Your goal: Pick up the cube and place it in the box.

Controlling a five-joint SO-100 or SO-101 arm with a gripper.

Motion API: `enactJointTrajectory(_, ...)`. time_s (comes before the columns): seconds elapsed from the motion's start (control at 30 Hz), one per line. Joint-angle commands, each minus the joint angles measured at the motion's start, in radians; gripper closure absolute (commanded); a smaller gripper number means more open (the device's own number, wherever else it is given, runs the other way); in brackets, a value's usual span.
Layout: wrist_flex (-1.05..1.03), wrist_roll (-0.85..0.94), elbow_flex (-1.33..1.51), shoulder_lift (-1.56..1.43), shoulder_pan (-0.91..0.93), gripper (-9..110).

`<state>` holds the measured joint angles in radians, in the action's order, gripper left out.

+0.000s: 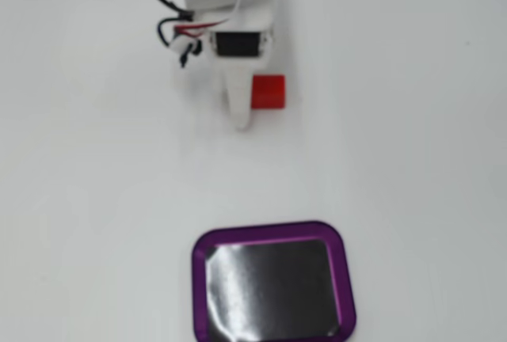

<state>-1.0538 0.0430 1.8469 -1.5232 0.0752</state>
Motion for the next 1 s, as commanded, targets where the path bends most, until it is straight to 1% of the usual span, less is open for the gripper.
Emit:
enactJointTrajectory(0.0,0.003,-0.002,-0.028,-0.017,-0.041,85)
enactJointTrajectory(0.1,-0.003,-0.002,-0.034,-0.018,-0.091,94)
enactJointTrajectory(0.23,0.000,0.002,-0.034,-0.018,-0.138,102)
enactJointTrajectory(0.47,-0.012,0.021,-0.071,-0.040,-0.127,102)
enactJointTrajectory(0.7,0.011,0.095,-0.121,-0.305,-0.127,102)
enactJointTrajectory(0.83,0.121,0.173,-0.074,-0.479,-0.127,102)
enactJointTrajectory(0.97,0.295,0.250,0.023,-0.600,-0.129,102)
